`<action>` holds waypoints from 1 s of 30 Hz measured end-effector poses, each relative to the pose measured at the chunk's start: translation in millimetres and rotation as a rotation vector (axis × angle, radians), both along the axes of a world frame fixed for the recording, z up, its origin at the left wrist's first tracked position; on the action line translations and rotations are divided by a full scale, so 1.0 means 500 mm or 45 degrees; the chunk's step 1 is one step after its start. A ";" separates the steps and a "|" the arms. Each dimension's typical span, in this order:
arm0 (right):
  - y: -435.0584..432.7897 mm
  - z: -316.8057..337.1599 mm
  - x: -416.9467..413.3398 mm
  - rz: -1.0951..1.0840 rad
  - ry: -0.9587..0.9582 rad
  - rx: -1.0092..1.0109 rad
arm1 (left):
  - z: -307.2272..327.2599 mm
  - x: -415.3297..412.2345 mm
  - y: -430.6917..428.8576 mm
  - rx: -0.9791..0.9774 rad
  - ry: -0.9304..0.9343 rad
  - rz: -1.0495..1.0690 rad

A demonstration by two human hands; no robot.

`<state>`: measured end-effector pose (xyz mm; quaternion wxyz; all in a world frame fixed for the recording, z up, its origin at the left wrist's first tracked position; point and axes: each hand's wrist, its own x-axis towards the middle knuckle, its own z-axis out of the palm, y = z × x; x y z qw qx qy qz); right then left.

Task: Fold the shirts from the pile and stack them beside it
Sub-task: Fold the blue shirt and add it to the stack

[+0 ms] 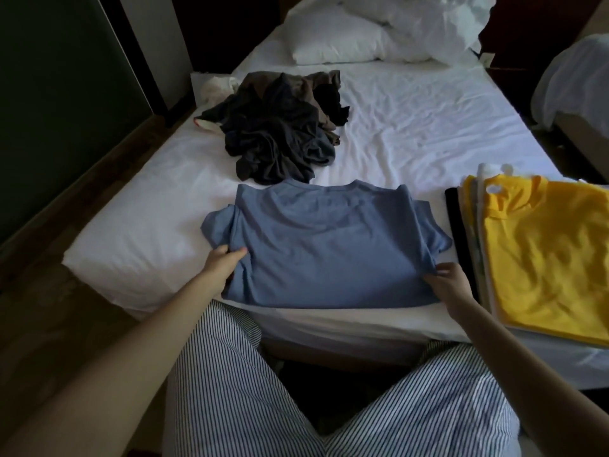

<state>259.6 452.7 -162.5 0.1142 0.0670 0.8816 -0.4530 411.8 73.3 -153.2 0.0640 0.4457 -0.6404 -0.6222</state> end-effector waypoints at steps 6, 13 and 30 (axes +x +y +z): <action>-0.008 -0.010 0.011 -0.111 0.063 0.130 | -0.008 -0.001 -0.014 -0.083 -0.043 0.043; -0.100 0.034 -0.074 -0.019 0.117 0.169 | 0.035 -0.106 -0.043 0.045 0.019 -0.063; -0.166 0.040 -0.278 -0.083 0.251 -0.290 | -0.005 -0.275 -0.131 -0.188 0.238 0.203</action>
